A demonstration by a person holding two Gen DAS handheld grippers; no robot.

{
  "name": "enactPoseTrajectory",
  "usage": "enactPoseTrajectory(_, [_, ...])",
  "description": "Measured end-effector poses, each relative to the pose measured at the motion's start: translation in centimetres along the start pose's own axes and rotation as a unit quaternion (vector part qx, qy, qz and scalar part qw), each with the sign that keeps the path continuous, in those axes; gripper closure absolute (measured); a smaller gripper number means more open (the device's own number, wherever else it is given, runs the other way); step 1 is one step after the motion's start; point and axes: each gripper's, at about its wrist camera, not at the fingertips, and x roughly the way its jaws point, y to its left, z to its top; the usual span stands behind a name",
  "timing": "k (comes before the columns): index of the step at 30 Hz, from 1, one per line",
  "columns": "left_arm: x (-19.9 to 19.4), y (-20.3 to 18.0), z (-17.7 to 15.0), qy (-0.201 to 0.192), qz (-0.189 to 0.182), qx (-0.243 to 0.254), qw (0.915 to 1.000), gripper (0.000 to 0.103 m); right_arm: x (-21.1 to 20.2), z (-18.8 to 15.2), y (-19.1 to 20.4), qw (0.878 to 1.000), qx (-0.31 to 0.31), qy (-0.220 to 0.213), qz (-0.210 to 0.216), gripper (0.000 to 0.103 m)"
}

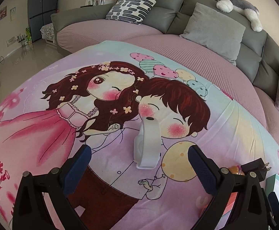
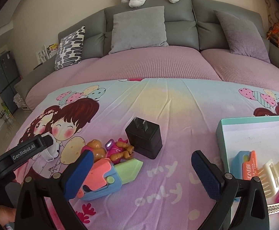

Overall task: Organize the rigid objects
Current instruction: 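Grasp the black charger with the right tool while the left tool grasps the white watch band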

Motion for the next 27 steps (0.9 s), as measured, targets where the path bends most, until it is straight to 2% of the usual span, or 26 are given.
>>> enactPoseTrajectory(9, [1.0,0.2,-0.2,0.001,-0.019,-0.007,0.9998,0.003,1.5,0.9,-0.5,1.0,0.022,0.01,-0.006,0.001])
enactPoseTrajectory(11, [1.3,0.3,-0.2,0.005,-0.023,-0.007,0.9997,0.004,2.0,1.3,-0.6,1.0,0.025,0.008,-0.007,0.004])
enactPoseTrajectory(13, [1.5,0.3,-0.1,0.006,-0.029,-0.006,0.9995,0.009,2.5,1.5,-0.6,1.0,0.024,0.011,-0.006,0.01])
enactPoseTrajectory(15, [1.7,0.2,0.0,0.007,-0.032,-0.005,0.9994,0.022,2.9,1.5,-0.5,1.0,0.024,0.015,-0.007,0.014])
enactPoseTrajectory(17, [1.8,0.0,0.0,0.005,-0.033,0.0,0.9995,0.027,3.3,1.5,-0.4,0.999,0.025,0.018,-0.006,0.02])
enactPoseTrajectory(20, [2.2,-0.2,0.0,0.01,-0.041,0.003,0.9991,0.041,3.8,1.5,-0.2,0.999,0.025,0.02,-0.003,0.026])
enactPoseTrajectory(23, [2.3,-0.1,0.0,0.011,-0.046,0.001,0.9989,0.055,4.0,1.4,0.0,1.0,0.023,0.022,-0.003,0.038])
enactPoseTrajectory(25, [2.4,0.1,0.0,0.011,-0.047,-0.003,0.9988,0.063,4.1,1.3,-0.1,0.999,0.027,0.022,-0.005,0.051])
enactPoseTrajectory(26, [2.5,0.1,-0.1,0.011,-0.047,-0.005,0.9988,0.069,4.2,1.3,-0.2,0.999,0.029,0.023,-0.005,0.052])
enactPoseTrajectory(27, [2.5,0.2,0.0,0.012,-0.05,-0.004,0.9987,0.07,4.2,1.3,-0.3,0.999,0.03,0.023,-0.005,0.052])
